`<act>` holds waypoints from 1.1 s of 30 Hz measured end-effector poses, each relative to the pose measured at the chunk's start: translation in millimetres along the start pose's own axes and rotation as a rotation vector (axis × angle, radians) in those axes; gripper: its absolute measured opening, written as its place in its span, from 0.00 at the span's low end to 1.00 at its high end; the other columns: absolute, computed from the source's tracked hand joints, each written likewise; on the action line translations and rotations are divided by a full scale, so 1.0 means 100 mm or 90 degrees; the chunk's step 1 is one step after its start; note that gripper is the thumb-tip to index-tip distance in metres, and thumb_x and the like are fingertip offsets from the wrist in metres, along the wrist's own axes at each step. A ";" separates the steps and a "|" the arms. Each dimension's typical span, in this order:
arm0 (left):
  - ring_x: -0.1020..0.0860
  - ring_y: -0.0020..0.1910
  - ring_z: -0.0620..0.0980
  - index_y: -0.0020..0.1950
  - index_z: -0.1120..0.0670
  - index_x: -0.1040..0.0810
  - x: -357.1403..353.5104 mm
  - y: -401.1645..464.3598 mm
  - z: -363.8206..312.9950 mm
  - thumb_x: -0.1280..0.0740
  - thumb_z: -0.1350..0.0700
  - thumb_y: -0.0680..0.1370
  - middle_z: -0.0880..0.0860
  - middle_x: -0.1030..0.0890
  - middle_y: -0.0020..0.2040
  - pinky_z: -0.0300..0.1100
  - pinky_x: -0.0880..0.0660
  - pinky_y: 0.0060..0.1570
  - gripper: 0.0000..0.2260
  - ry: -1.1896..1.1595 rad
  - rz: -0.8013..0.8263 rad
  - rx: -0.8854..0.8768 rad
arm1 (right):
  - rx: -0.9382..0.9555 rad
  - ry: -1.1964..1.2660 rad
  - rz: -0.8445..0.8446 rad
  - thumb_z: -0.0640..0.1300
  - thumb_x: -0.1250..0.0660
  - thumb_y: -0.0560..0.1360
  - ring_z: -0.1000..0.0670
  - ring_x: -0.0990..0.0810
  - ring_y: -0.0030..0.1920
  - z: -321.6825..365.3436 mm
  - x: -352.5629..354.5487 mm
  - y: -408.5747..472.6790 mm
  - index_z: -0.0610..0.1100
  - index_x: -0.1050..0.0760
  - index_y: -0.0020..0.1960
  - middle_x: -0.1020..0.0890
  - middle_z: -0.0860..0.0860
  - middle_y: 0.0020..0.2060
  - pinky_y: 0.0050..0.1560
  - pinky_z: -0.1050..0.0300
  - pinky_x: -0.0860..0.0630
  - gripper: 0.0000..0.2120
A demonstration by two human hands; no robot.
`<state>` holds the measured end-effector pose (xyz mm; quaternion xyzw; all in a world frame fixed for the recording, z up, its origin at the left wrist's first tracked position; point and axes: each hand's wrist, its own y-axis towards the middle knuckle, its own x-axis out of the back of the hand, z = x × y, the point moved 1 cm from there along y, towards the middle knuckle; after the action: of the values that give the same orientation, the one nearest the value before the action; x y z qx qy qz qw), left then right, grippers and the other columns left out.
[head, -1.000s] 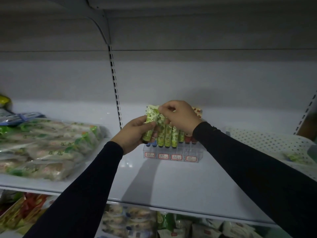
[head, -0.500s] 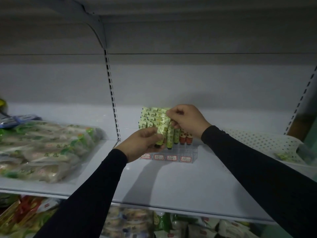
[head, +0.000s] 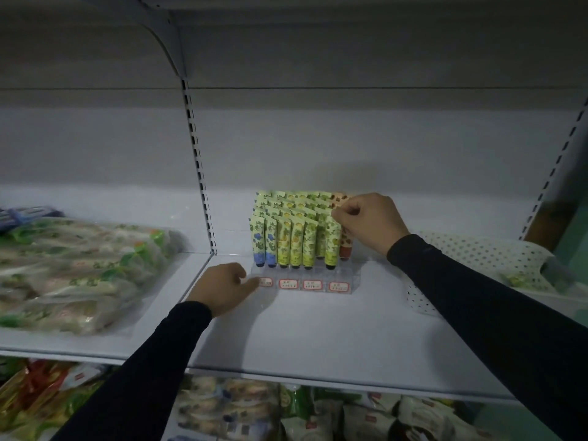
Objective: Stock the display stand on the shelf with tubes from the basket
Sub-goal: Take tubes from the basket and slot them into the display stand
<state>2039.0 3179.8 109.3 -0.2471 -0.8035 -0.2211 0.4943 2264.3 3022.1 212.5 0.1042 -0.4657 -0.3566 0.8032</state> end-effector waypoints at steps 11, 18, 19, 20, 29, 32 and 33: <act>0.28 0.59 0.52 0.53 0.50 0.28 -0.49 -0.03 0.27 0.52 0.26 0.70 0.49 0.25 0.55 0.47 0.32 0.62 0.32 0.132 -0.025 -0.115 | 0.038 -0.023 -0.032 0.46 0.34 0.78 0.62 0.29 0.29 -0.07 -0.23 -0.03 0.45 0.20 0.35 0.27 0.60 0.26 0.35 0.76 0.36 0.13; 0.28 0.57 0.50 0.51 0.49 0.29 -0.56 0.01 0.34 0.51 0.26 0.72 0.48 0.26 0.52 0.47 0.32 0.61 0.29 0.130 -0.043 -0.126 | 0.033 -0.031 -0.020 0.45 0.35 0.79 0.47 0.21 0.33 -0.12 -0.37 -0.04 0.38 0.20 0.36 0.19 0.45 0.30 0.41 0.58 0.24 0.16; 0.28 0.57 0.50 0.51 0.49 0.29 -0.57 0.01 0.35 0.51 0.26 0.72 0.48 0.26 0.52 0.47 0.32 0.61 0.29 0.132 -0.045 -0.130 | 0.032 -0.039 -0.020 0.45 0.35 0.79 0.47 0.22 0.33 -0.12 -0.38 -0.04 0.38 0.20 0.36 0.19 0.45 0.30 0.40 0.58 0.26 0.16; 0.28 0.56 0.50 0.51 0.49 0.29 -0.57 0.02 0.35 0.51 0.26 0.72 0.48 0.26 0.52 0.47 0.32 0.61 0.29 0.134 -0.047 -0.131 | 0.029 -0.046 -0.019 0.45 0.35 0.79 0.47 0.23 0.32 -0.12 -0.38 -0.04 0.37 0.20 0.36 0.19 0.45 0.30 0.39 0.59 0.27 0.17; 0.28 0.56 0.49 0.49 0.48 0.30 -0.59 0.02 0.37 0.49 0.27 0.72 0.47 0.27 0.50 0.46 0.32 0.60 0.26 0.128 -0.056 -0.130 | 0.018 -0.063 -0.022 0.44 0.34 0.77 0.59 0.27 0.28 -0.12 -0.38 0.06 0.38 0.19 0.37 0.18 0.47 0.31 0.33 0.77 0.35 0.14; 0.28 0.56 0.49 0.50 0.49 0.29 -0.59 0.03 0.37 0.49 0.27 0.72 0.47 0.27 0.51 0.46 0.32 0.59 0.26 0.130 -0.055 -0.130 | 0.018 -0.068 -0.023 0.44 0.34 0.77 0.58 0.27 0.28 -0.14 -0.38 0.07 0.37 0.19 0.37 0.18 0.45 0.31 0.33 0.78 0.35 0.14; 0.28 0.56 0.49 0.50 0.49 0.29 -0.58 0.03 0.36 0.49 0.27 0.73 0.47 0.27 0.51 0.46 0.32 0.59 0.27 0.133 -0.053 -0.130 | 0.018 -0.072 -0.022 0.45 0.34 0.77 0.58 0.27 0.29 -0.14 -0.38 0.07 0.38 0.19 0.37 0.18 0.46 0.31 0.33 0.76 0.35 0.14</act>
<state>2038.4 3193.3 42.0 -0.2382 -0.7308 -0.3462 0.5379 2267.6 3050.6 182.5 0.1031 -0.5132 -0.3693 0.7678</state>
